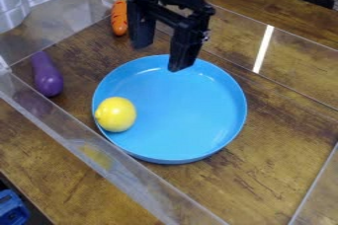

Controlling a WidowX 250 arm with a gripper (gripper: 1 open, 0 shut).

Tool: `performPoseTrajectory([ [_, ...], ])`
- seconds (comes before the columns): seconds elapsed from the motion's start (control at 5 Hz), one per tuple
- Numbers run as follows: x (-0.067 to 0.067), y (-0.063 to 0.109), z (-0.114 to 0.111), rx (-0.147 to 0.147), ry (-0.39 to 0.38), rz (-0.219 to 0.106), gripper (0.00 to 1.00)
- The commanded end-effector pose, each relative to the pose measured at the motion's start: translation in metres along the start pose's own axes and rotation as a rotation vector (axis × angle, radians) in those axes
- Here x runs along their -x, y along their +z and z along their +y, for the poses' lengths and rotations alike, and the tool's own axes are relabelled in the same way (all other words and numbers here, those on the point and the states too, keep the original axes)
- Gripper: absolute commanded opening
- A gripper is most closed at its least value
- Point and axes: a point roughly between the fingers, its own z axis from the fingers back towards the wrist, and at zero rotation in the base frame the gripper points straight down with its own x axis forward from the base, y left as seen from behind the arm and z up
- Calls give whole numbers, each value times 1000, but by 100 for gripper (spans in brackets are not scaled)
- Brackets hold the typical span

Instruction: Remove the lemon from the blue tray and put it on the table

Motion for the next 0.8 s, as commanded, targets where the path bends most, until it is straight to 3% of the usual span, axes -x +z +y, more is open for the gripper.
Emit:
performPoseTrajectory([
  [0.0, -1, 2, 5, -5, -50, -19, 100],
  [0.4, 1, -8, 6, -1, -116, 4, 100],
  [0.6, 6, -14, 11, -11, -199, 11, 100],
])
